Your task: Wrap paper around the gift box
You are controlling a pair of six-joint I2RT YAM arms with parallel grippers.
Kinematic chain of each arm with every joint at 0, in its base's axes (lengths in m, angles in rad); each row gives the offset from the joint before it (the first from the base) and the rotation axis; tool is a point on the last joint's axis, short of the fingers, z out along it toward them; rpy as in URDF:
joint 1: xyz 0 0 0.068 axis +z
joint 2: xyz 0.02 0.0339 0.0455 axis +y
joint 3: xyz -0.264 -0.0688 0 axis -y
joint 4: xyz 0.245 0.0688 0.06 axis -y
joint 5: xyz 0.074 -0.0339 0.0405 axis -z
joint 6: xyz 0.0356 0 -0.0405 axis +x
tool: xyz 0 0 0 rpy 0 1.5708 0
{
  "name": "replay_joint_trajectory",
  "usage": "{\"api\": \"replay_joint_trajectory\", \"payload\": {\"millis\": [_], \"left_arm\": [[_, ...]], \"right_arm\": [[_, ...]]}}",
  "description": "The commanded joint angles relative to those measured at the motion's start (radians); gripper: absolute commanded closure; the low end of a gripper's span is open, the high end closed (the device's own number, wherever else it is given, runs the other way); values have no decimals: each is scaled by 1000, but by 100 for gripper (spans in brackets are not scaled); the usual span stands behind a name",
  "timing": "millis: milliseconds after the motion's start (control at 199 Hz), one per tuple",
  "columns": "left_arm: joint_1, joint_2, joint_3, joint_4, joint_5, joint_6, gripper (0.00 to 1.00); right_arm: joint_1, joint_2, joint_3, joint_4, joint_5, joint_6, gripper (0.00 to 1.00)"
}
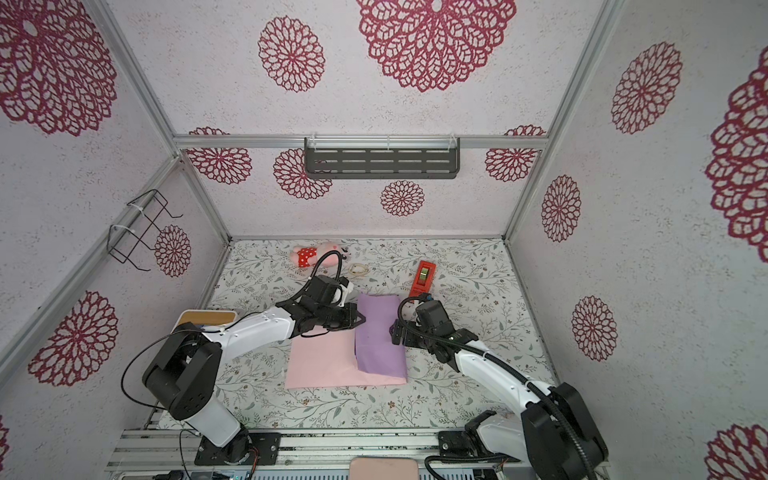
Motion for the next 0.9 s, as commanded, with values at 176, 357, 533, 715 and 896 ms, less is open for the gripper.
{"api": "replay_joint_trajectory", "payload": {"millis": [176, 357, 533, 715, 896], "left_arm": [[21, -46, -23, -9, 0, 35, 100], [29, -52, -33, -16, 1, 45, 100], [35, -57, -36, -29, -1, 59, 100], [39, -49, -41, -29, -1, 64, 100], [41, -42, -43, -24, -5, 62, 99]], "right_arm": [[12, 59, 61, 61, -48, 10, 1], [12, 85, 70, 69, -56, 8, 1], [12, 107, 86, 60, -56, 2, 1], [11, 140, 100, 44, -58, -9, 1], [11, 166, 92, 37, -49, -16, 1]]}}
